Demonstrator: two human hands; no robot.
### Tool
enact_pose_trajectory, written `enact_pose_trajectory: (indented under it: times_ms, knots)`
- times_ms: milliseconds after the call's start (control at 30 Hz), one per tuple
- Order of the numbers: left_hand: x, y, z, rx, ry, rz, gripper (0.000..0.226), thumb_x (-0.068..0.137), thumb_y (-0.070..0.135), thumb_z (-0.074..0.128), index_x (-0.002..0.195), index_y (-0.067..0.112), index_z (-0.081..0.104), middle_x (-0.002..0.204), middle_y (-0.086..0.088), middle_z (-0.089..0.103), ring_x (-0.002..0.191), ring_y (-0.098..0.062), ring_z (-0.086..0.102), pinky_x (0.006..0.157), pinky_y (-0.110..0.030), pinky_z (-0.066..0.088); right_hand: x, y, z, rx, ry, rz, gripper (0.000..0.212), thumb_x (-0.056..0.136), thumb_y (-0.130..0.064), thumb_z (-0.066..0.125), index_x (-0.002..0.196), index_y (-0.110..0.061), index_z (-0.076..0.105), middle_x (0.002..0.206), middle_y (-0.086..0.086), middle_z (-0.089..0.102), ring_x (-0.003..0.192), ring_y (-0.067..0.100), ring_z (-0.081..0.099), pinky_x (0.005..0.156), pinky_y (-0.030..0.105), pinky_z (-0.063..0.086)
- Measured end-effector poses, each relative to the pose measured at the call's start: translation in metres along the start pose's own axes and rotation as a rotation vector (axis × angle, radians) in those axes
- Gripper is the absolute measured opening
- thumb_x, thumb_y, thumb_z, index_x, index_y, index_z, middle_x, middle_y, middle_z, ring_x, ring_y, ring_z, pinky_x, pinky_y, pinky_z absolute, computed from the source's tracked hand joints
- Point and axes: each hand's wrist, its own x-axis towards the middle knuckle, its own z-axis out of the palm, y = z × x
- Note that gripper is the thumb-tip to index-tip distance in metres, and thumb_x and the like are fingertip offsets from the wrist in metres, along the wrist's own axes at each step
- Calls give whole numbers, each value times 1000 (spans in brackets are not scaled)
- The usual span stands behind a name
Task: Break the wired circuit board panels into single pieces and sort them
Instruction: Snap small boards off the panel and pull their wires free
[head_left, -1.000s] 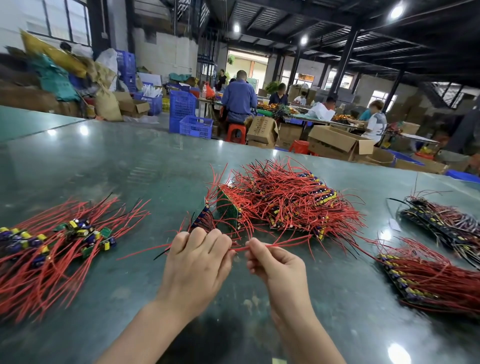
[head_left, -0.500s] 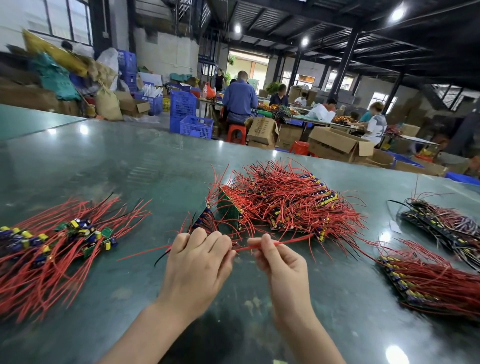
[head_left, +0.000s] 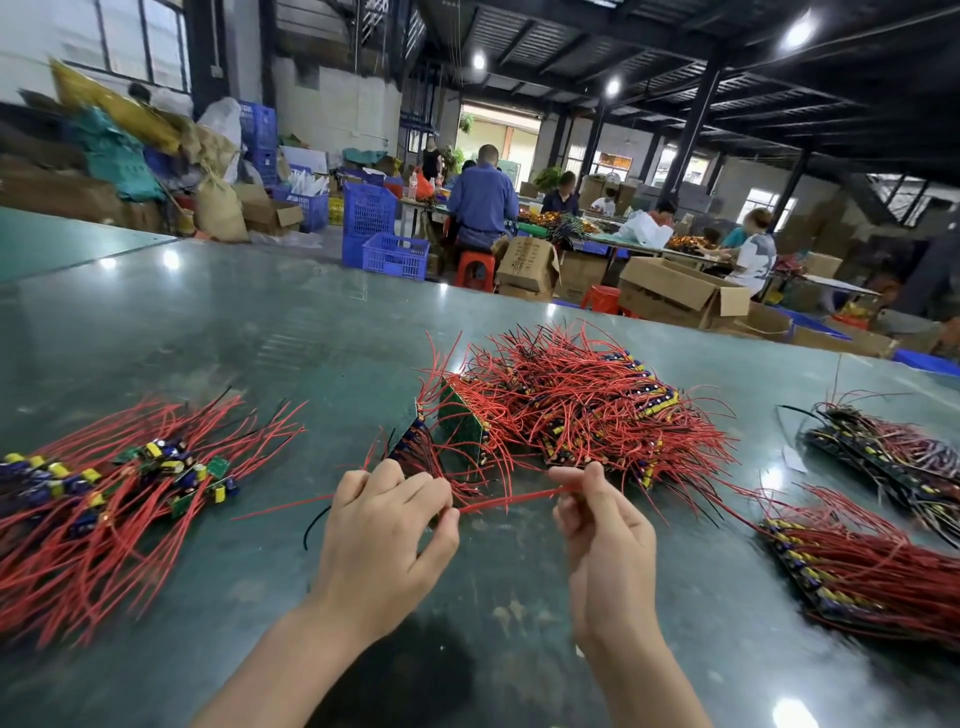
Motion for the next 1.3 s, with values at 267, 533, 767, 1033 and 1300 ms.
enact_pose_trajectory:
  times_ms: [267, 533, 767, 1033, 1300]
  knots:
    - [1, 8, 2, -17, -7, 67, 24, 85, 32, 42, 65, 22, 50, 60, 10, 49, 68, -12, 35, 67, -30, 25, -1, 7, -2, -49, 205, -24, 35, 95, -27, 52, 72, -18, 77, 55, -5, 50, 52, 5, 42, 51, 12, 38]
    - [0, 8, -6, -109, 28, 53, 26, 93, 30, 35, 81, 25, 58, 74, 15, 53, 75, -12, 40, 72, -29, 26, 0, 11, -5, -152, 199, -114, 30, 96, -30, 50, 85, -25, 77, 60, -7, 54, 59, 7, 45, 61, 17, 37]
    - [-1, 6, -6, -209, -6, 6, 24, 94, 32, 37, 92, 28, 61, 87, 20, 59, 81, -10, 42, 75, -30, 28, -3, 6, 2, -69, 47, -126, 29, 81, -42, 54, 87, -24, 76, 75, -3, 64, 68, 9, 53, 67, 19, 46]
    - [0, 16, -9, -255, -81, 4, 44, 85, 52, 48, 108, 18, 65, 86, 10, 64, 80, -13, 52, 72, -27, 35, -15, 9, 13, -280, -183, -77, 25, 85, -2, 63, 70, -17, 75, 73, 10, 73, 68, 16, 68, 68, 23, 55]
    - [2, 10, -9, -402, -140, -139, 52, 78, 66, 41, 72, 19, 62, 61, 17, 34, 62, -8, 39, 58, -18, 28, -19, 9, 15, -326, -282, -46, 19, 80, -2, 69, 72, -18, 76, 75, 4, 74, 70, 8, 68, 66, 19, 53]
